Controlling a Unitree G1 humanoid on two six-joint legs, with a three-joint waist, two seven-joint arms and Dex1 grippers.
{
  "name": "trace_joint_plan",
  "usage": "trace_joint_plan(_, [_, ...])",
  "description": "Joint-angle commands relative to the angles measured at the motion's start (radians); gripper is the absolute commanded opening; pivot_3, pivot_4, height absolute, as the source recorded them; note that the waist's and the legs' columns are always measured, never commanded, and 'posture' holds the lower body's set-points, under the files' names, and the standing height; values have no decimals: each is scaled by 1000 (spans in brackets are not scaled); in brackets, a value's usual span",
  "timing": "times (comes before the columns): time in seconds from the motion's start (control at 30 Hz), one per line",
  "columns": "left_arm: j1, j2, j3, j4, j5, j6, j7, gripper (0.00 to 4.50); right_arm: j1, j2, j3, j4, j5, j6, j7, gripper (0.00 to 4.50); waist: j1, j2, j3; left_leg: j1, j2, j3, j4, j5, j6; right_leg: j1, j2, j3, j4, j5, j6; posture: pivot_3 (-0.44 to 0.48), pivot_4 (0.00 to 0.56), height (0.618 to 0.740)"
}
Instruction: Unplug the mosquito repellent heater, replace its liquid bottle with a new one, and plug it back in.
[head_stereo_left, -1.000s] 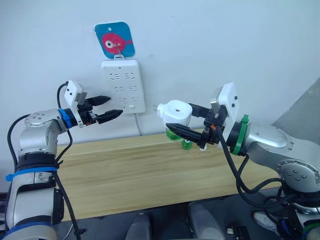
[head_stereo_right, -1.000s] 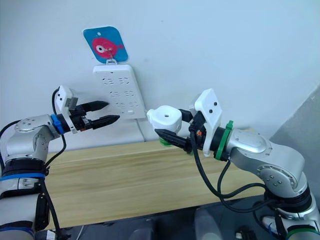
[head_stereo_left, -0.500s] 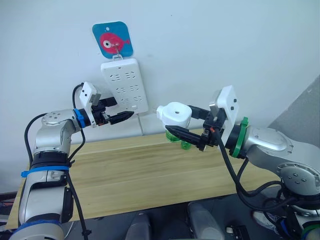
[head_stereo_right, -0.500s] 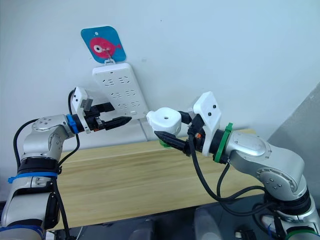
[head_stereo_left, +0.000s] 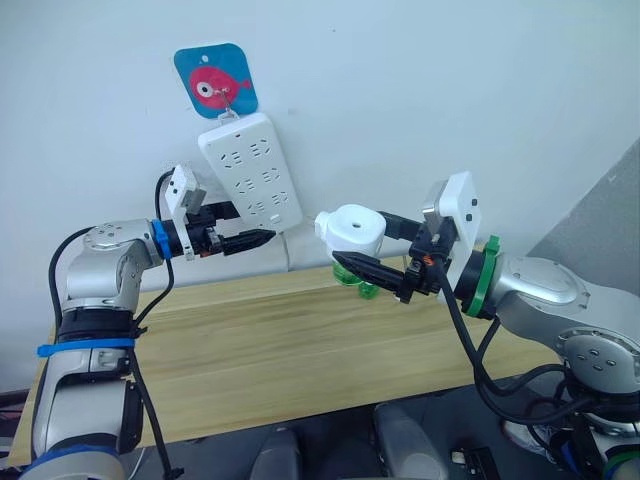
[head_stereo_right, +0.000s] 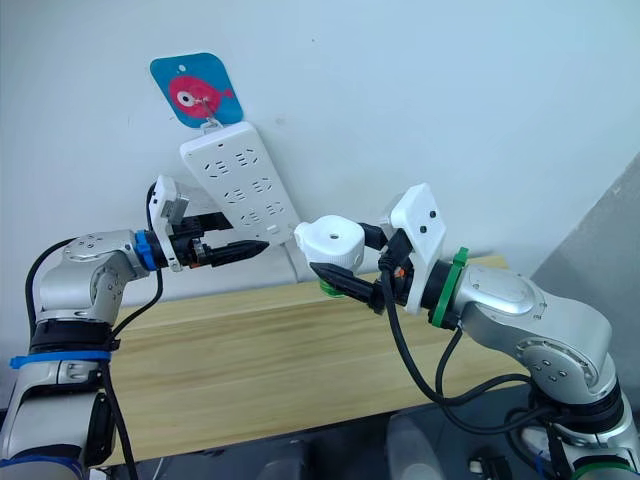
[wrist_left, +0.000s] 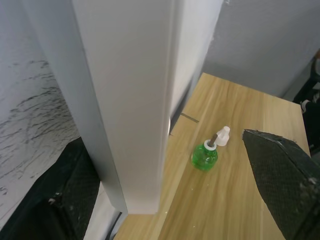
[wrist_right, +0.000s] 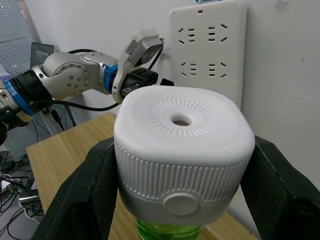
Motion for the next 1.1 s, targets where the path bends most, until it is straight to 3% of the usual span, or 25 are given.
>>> trace_joint_plan(0.03, [-32, 0, 42, -20, -37, 18, 23, 3301, -5, 4, -30, -31, 8, -8, 5, 3027, 1, 0, 0, 0, 0, 0, 0, 0, 0, 0, 0, 0, 0, 0, 0, -254, 180, 740])
trace_joint_plan(0.27, [-22, 6, 34, -61, -58, 52, 14, 1321, -5, 8, 1, -28, -28, 5, -9, 3027, 0, 0, 0, 0, 0, 0, 0, 0, 0, 0, 0, 0, 0, 0, 0, -254, 180, 740])
trace_joint_plan(0.4, [-2, -1, 36, -138, -81, 109, 38, 1316, -23, 54, 80, -8, -94, 38, -52, 3027, 0, 0, 0, 0, 0, 0, 0, 0, 0, 0, 0, 0, 0, 0, 0, -254, 180, 740])
trace_joint_plan(0.6, [26, -15, 44, -242, -123, 200, 100, 1316, -109, 216, 191, 127, -200, 114, -123, 3027, -4, 0, 0, -2, 0, -1, 0, 0, 0, -3, 0, 0, 1, 0, 0, -250, 170, 740])
trace_joint_plan(0.8, [56, -6, 42, -294, -121, 214, 122, 1316, -188, 344, 159, 237, -270, 179, -193, 3027, -7, 0, 0, -7, -1, 0, 0, 0, 0, -8, -1, 0, 1, 0, 0, -233, 164, 740])
trace_joint_plan(1.1, [68, -8, 39, -292, -106, 191, 144, 1316, -261, 405, 54, 227, -287, 288, -240, 3027, -10, 0, 0, -7, -1, 0, 0, 0, 0, -8, -1, 0, 1, 0, 0, -237, 168, 740])
